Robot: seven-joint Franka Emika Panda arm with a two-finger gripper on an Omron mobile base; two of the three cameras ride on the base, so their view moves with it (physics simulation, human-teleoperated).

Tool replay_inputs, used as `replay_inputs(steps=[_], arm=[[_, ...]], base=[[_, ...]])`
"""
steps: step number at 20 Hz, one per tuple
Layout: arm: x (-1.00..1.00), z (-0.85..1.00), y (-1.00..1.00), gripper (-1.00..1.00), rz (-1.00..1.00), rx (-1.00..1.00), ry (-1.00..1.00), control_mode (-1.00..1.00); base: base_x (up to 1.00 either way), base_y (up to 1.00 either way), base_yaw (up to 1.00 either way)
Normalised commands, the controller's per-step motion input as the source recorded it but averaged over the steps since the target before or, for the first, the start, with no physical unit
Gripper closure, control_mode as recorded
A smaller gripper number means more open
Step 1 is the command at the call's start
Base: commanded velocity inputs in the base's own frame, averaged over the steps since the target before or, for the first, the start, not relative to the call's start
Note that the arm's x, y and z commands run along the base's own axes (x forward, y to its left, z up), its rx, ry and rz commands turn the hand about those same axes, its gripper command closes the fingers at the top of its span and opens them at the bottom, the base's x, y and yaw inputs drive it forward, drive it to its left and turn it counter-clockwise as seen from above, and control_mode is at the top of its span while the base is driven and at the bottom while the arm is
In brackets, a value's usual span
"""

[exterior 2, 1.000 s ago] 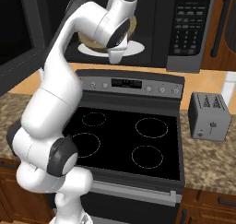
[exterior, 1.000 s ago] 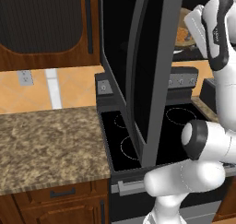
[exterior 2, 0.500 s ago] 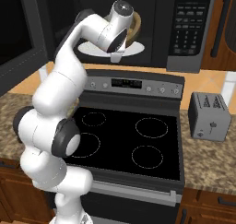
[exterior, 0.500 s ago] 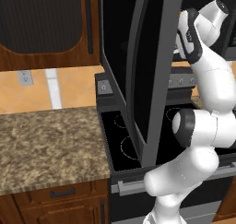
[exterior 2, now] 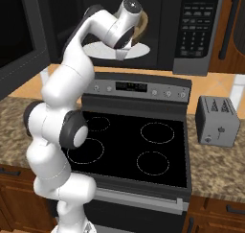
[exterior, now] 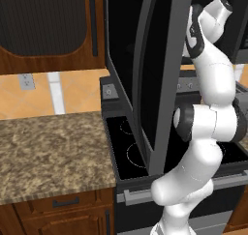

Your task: Open the microwave, place the bowl with waffle inside the microwave, then close the microwave door and turn it on.

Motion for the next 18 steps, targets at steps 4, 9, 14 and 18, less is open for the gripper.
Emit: replay_inputs(steps=[4, 9, 14, 18], arm=[[0.29, -0.25, 0.19, -1.00, 0.00, 0.00, -0.05, -1.00], [-0.09, -0.06, 0.03, -1.00, 0.00, 0.03, -0.30, -1.00], [-0.84, 0.38, -0.07, -1.00, 0.01, 0.09, -0.76, -1.00], [-1.00, 0.06, 0.00, -1.00, 0.04, 0.00, -0.64, -1.00]], base=[[0.00, 0.00, 0.00], [0.00, 0.00, 0.00], [0.00, 0.00, 0.00], [0.00, 0.00, 0.00]])
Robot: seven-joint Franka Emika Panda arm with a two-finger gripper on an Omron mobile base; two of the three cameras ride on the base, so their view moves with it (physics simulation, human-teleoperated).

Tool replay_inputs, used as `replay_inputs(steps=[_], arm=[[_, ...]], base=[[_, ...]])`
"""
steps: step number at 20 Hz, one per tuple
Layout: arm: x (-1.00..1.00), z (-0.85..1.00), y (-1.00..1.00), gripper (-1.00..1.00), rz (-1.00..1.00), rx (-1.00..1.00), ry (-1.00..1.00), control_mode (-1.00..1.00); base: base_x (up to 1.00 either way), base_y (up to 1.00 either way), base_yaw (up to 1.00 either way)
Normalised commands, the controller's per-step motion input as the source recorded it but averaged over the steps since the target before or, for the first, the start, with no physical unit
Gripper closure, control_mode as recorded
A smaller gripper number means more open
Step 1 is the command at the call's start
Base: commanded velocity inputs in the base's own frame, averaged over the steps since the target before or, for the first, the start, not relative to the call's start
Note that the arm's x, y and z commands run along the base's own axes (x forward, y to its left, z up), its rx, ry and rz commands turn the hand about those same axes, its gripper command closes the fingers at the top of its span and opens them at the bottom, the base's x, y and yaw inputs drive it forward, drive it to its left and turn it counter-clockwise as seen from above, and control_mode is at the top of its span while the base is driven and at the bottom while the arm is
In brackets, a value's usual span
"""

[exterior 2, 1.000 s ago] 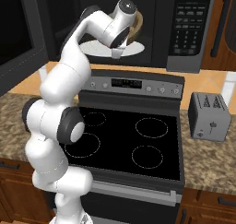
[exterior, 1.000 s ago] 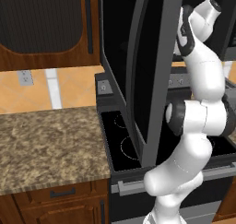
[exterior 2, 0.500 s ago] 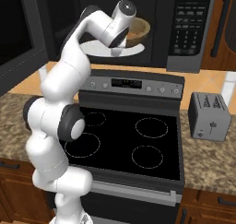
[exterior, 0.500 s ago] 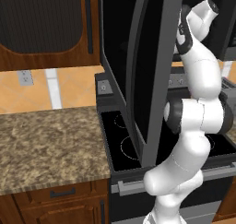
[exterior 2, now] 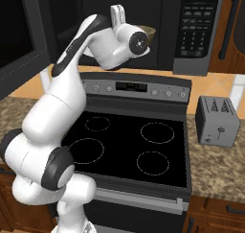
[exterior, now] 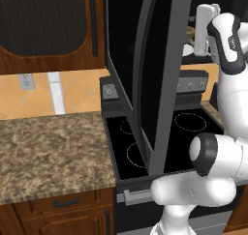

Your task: Open the microwave, place the bowl with waffle inside the microwave, then close the microwave door and turn it on.

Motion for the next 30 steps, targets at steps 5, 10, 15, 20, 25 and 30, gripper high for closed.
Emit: replay_inputs(steps=[5, 10, 15, 20, 25, 30], arm=[[-1.00, 0.03, 0.03, -1.00, 0.14, -0.15, -0.16, -1.00], [-1.00, 0.01, 0.00, -1.00, 0.07, -0.29, 0.13, -1.00], [-0.60, -0.30, -0.04, -1.00, -0.02, -0.49, 0.36, -1.00], [-0.02, -0.66, -0.29, -1.00, -0.21, -0.44, 0.21, -1.00], [0.00, -0.92, -0.33, -1.00, -0.25, -0.45, 0.08, -1.00], [0.00, -0.96, -0.18, 1.00, -0.27, -0.48, 0.05, -1.00]], base=[[0.00, 0.00, 0.00], [0.00, 0.00, 0.00], [0.00, 0.00, 0.00], [0.00, 0.00, 0.00], [0.00, 0.00, 0.00], [0.00, 0.00, 0.00]])
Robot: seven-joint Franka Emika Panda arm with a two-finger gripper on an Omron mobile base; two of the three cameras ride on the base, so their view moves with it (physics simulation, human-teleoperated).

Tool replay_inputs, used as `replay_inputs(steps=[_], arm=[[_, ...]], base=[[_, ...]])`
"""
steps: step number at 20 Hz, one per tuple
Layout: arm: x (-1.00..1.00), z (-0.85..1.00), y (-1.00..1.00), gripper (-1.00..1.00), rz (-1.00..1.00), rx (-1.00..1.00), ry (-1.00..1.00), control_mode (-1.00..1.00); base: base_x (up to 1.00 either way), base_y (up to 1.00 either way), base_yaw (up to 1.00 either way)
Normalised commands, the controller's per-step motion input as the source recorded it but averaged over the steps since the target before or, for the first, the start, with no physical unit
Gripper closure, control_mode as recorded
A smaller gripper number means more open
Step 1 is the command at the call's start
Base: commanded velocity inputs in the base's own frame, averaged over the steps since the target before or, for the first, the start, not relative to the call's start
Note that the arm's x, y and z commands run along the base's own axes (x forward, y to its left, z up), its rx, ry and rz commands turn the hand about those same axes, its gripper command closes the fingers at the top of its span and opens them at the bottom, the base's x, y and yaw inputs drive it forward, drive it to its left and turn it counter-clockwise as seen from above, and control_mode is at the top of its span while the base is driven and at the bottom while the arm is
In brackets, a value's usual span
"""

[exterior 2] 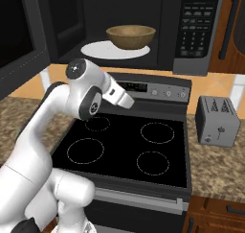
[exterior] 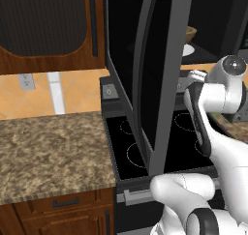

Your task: Open the microwave, place the bowl with waffle inside the microwave, then close the microwave door and turn it on.

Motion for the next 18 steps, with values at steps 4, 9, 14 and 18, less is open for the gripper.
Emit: replay_inputs(steps=[4, 9, 14, 18], arm=[[0.00, -0.67, -0.36, 1.00, -0.26, -0.33, 0.04, -1.00], [0.13, -0.49, -0.58, 1.00, -0.25, -0.25, 0.10, -1.00], [0.13, -0.32, -0.25, 1.00, -0.21, -0.25, 0.08, -1.00], [-0.13, -0.06, 0.42, 1.00, -0.11, -0.07, -0.11, -1.00]], base=[[0.00, 0.00, 0.00], [0.00, 0.00, 0.00], [0.00, 0.00, 0.00], [0.00, 0.00, 0.00]])
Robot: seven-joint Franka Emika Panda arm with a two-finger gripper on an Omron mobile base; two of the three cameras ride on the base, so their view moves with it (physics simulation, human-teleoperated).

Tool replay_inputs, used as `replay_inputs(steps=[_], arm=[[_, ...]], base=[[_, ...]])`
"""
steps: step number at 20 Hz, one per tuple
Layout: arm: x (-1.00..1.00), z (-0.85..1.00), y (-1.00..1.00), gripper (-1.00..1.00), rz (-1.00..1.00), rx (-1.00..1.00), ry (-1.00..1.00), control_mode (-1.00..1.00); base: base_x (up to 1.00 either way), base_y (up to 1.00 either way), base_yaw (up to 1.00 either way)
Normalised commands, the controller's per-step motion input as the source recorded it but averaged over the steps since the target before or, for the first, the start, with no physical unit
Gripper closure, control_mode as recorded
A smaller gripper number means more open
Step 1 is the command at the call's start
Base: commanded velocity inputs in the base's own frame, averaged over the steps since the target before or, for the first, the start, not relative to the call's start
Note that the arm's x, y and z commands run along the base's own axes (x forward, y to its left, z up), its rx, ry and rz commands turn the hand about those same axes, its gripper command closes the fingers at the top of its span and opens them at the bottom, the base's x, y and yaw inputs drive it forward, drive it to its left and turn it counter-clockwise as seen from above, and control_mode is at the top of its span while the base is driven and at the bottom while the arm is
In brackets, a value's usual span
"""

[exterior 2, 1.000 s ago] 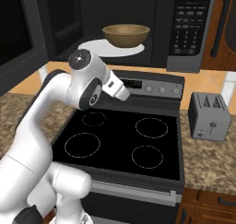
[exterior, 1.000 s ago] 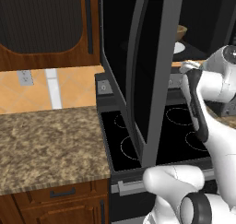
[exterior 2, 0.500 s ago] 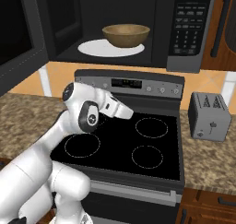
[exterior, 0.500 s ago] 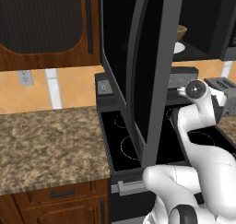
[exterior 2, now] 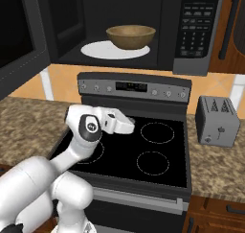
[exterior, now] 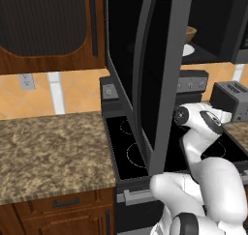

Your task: Open the microwave, place the bowl with waffle inside the microwave, then close the microwave door and turn it on.

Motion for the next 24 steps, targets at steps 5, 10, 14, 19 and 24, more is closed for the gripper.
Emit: replay_inputs(steps=[5, 10, 14, 19, 24], arm=[[-0.12, -0.02, 0.59, 1.00, -0.04, 0.02, -0.29, -1.00], [-0.01, 0.28, 0.53, 1.00, 0.00, 0.10, -0.32, -1.00], [0.00, 0.23, 0.74, 1.00, 0.00, 0.05, -0.13, -1.00], [0.00, 0.01, 0.98, 1.00, 0.00, 0.00, -0.11, -1.00], [0.00, 0.00, 1.00, 1.00, 0.00, 0.00, -0.11, -1.00]], base=[[0.00, 0.00, 0.00], [0.00, 0.00, 0.00], [0.00, 0.00, 0.00], [0.00, 0.00, 0.00], [0.00, 0.00, 0.00]])
